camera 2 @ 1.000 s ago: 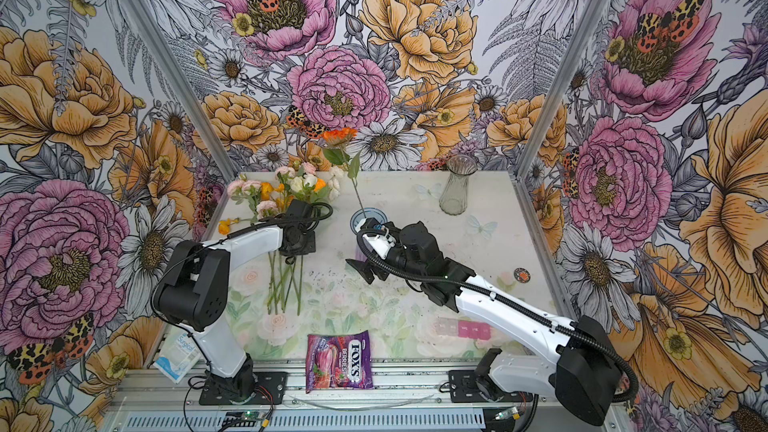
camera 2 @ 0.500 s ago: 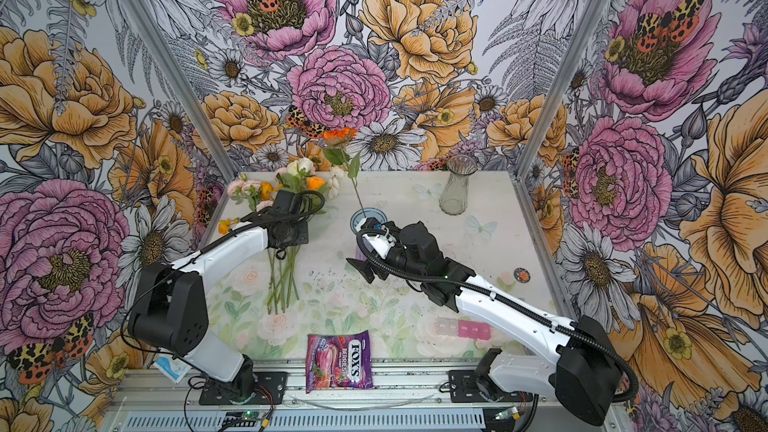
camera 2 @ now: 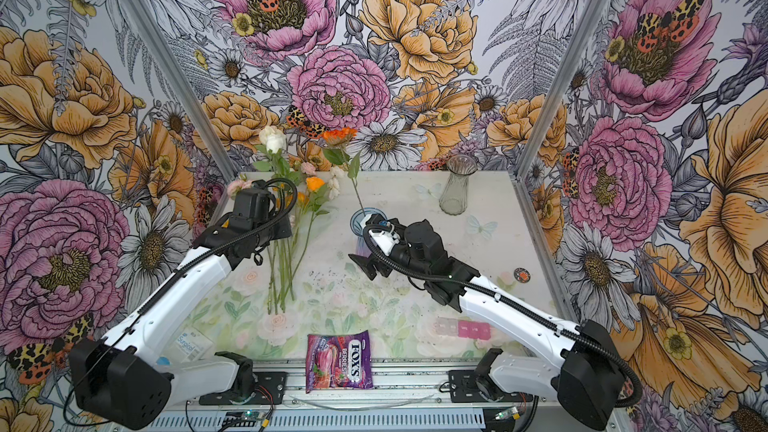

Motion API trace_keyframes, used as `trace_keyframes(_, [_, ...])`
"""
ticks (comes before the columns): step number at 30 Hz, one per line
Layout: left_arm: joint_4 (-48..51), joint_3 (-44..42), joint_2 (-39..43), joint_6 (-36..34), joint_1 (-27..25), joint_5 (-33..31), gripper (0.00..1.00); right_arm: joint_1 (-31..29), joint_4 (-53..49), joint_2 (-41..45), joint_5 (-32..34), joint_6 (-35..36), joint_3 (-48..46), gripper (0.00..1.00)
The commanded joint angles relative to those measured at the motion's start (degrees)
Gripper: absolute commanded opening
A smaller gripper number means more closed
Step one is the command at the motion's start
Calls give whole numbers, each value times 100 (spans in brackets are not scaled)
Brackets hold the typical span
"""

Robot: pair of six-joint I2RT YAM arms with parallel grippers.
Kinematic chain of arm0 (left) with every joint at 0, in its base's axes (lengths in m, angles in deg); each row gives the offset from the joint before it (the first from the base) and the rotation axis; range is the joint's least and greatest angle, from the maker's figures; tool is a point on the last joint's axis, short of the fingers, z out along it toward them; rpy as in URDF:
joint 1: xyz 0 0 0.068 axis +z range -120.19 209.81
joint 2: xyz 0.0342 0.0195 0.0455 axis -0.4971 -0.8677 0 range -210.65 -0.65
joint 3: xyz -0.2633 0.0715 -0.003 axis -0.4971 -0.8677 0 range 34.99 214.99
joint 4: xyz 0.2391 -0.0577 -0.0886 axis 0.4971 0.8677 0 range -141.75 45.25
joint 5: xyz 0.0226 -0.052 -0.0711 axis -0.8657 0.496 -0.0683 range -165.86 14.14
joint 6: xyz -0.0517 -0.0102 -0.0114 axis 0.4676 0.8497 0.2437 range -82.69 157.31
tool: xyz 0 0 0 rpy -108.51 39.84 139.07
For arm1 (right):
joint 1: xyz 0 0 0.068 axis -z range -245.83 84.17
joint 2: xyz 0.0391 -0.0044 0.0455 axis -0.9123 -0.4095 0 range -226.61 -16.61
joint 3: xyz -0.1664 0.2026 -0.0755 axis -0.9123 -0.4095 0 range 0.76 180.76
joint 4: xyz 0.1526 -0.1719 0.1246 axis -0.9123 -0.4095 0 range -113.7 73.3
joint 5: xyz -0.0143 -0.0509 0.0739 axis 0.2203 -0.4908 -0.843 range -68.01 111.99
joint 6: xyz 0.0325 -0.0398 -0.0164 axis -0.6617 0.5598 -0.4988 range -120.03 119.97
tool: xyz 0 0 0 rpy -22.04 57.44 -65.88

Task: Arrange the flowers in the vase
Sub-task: 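Lift the cream rose and carry it toward the vase with the left gripper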

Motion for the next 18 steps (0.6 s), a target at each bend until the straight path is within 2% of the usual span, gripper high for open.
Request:
trace_keyframes(1, [-276,-128,347,254,74,519,0,81,176,156,-168,-165,-45,100])
trace_keyframes(4, [-348,-173,655,310,78,719,0,109,221,218,-155,-193,-87,99])
trace_keyframes(7, [-864,-269,1024,299,-66,1261,0,164,236,277,4,-253,-130,100])
trace_keyframes(9, [-1203,-248,1301,246,-450,937,0,296,348,360,15,-398,-198,99])
trace_keyframes(12, [-1324,-11,1506,-71,-1078,-204,0,633,598,471,-271,-814,-331,99])
trace_keyframes(13, [-1317,67,1493,-119,-1138,-407,0,700,661,505,-278,-879,-373,99])
trace_keyframes(18, [-1014,195,1178,4,-729,-7,0,831,766,566,-322,-982,-452,100])
